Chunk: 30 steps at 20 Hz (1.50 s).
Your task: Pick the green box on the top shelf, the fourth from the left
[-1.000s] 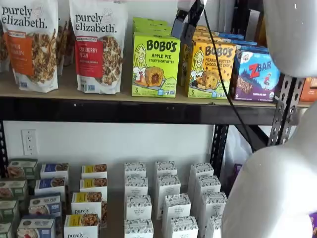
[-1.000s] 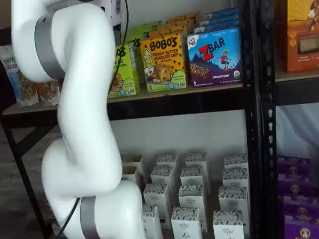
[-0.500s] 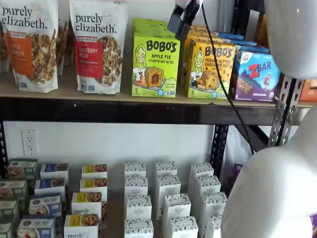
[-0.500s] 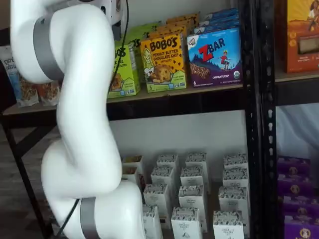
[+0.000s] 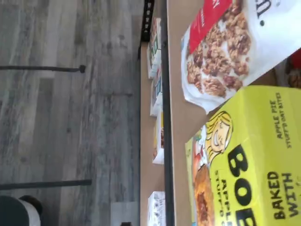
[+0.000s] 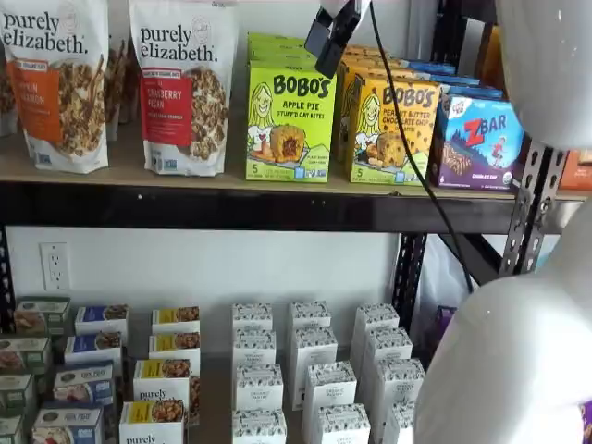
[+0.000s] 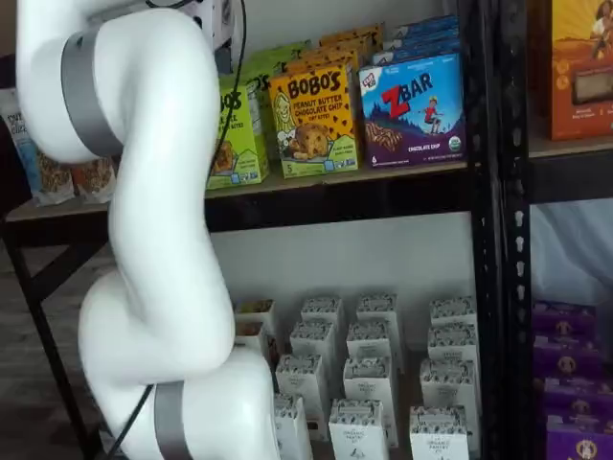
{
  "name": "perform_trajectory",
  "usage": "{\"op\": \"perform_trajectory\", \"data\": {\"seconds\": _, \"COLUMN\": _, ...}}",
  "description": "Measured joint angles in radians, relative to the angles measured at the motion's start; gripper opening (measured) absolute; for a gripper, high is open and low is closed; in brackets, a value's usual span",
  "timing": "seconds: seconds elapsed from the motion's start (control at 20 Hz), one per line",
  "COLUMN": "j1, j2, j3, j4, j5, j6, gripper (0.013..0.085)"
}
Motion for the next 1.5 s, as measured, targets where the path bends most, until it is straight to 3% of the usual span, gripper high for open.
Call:
{"op": "perform_trajectory", "data": {"seconds": 0.55, "j1": -0.008, "j2": 0.054, "j3": -0.045, "j4": 0.006, "j5": -0.017, "j6": -0.009, "gripper": 0.085}}
{"op": "perform_trajectory", "data": {"seconds": 1.15, "j1": -0.008, "j2": 0.081, "j3": -0.035, "j4": -0.008, "j5": -0.076, "j6": -0.024, "gripper": 0.085}}
{"op": "perform_trajectory", "data": {"seconds": 1.5, "j1": -0.013, "j2": 0.122, "j3": -0.077, "j4": -0.02, "j5": -0.031, "j6": -0.031, "gripper": 0.085}}
